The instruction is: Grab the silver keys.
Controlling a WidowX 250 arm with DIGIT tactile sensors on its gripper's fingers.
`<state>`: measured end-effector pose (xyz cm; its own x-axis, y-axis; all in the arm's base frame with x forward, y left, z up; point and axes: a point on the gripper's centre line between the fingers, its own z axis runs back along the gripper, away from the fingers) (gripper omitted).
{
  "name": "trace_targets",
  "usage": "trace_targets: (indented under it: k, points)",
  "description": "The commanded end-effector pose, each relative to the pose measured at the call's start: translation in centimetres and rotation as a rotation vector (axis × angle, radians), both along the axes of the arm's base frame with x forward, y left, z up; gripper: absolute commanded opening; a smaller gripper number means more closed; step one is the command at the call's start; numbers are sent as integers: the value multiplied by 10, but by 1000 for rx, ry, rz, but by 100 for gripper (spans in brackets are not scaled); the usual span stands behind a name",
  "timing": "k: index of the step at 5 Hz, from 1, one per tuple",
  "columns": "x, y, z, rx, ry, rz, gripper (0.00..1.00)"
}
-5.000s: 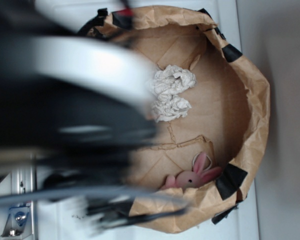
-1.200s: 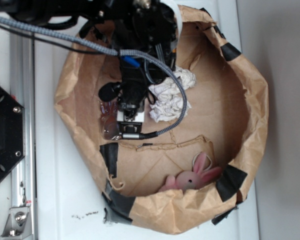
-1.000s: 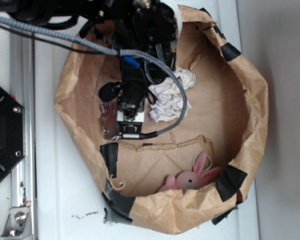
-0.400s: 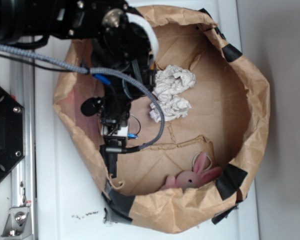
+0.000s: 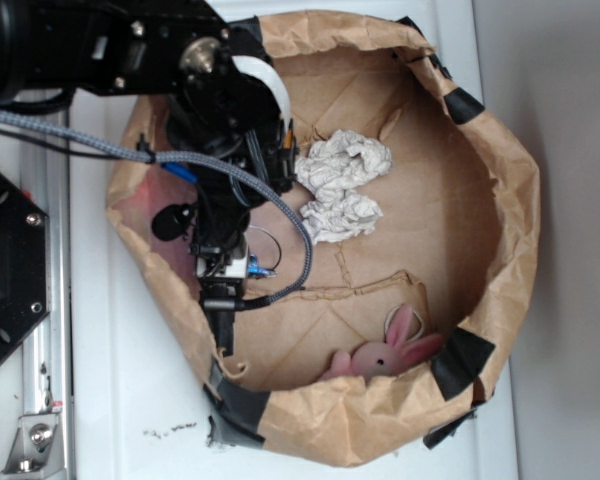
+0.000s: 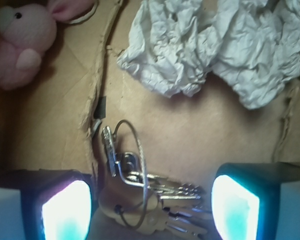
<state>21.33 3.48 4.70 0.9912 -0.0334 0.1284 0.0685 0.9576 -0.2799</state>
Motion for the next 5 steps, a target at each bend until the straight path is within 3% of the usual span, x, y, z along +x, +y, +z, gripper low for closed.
trace_targets:
  k: [1,4,5]
  points:
    - [1,-4,1,26,-53,-14,100]
    - [21,-20,-20,67,-89,-8,100]
    - [22,-22,-19,56,-89,-6,0]
